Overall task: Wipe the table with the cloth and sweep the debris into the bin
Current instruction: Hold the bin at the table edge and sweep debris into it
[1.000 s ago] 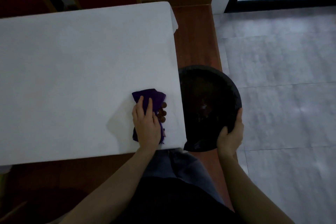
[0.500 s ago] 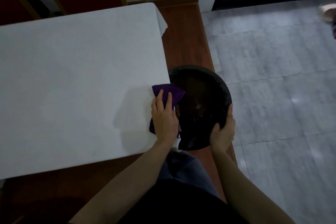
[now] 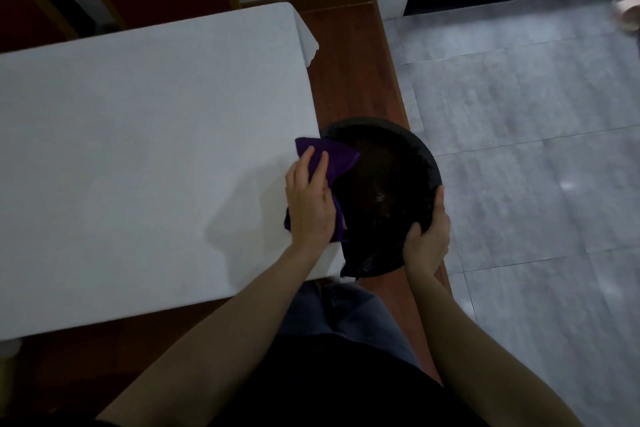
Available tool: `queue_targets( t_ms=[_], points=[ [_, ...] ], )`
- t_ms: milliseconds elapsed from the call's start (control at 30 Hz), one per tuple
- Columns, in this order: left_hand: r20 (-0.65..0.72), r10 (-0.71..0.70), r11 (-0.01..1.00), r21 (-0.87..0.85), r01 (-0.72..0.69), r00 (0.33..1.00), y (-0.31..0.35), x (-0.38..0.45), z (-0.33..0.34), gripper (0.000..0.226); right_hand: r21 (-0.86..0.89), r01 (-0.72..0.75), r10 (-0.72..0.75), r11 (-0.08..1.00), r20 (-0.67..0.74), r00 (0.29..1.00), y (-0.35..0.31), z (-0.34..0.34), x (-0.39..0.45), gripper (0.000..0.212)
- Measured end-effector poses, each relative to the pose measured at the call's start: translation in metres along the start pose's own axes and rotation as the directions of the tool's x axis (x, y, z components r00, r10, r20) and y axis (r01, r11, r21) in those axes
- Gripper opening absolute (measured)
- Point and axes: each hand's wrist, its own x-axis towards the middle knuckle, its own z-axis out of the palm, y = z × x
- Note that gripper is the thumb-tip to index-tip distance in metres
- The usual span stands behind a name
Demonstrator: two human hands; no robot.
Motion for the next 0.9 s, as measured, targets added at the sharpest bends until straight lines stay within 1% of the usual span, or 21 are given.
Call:
queue_targets(
  t_ms=[133, 300, 433, 633, 800, 900],
  points=[
    [-0.089, -0.063, 0.996, 0.054, 0.068, 0.994, -0.031, 0.009, -0.031, 0.045, -0.011, 0.021, -0.021, 1.0, 0.015, 1.0, -0.003, -0.003, 0.007, 0.084],
    [-0.133, -0.179, 0.967, 0.159, 0.199, 0.975, -0.078, -0.002, -0.06, 0.045, -0.016, 0.014, -0.014, 1.0, 0.033, 0.999, -0.006, -0.003, 0.013, 0.082],
    [-0.08, -0.209, 0.95, 0.221, 0.222, 0.975, -0.098, -0.019, -0.062, 0.045, -0.031, 0.012, -0.011, 0.999, 0.047, 0.999, -0.006, -0.003, 0.016, 0.081],
    [-0.027, -0.229, 0.905, 0.362, 0.223, 0.973, -0.104, -0.022, -0.053, 0.051, -0.047, 0.021, -0.019, 0.999, 0.046, 0.999, -0.005, -0.003, 0.015, 0.08],
    [0.011, -0.254, 0.881, 0.416, 0.226, 0.967, -0.106, -0.021, -0.052, 0.057, -0.038, 0.015, -0.014, 0.999, 0.026, 1.0, 0.0, -0.003, 0.015, 0.08],
    [0.029, -0.236, 0.888, 0.413, 0.204, 0.971, -0.101, -0.017, -0.053, 0.062, -0.034, 0.011, -0.011, 0.999, -0.002, 1.0, 0.005, -0.006, 0.016, 0.081]
  ],
)
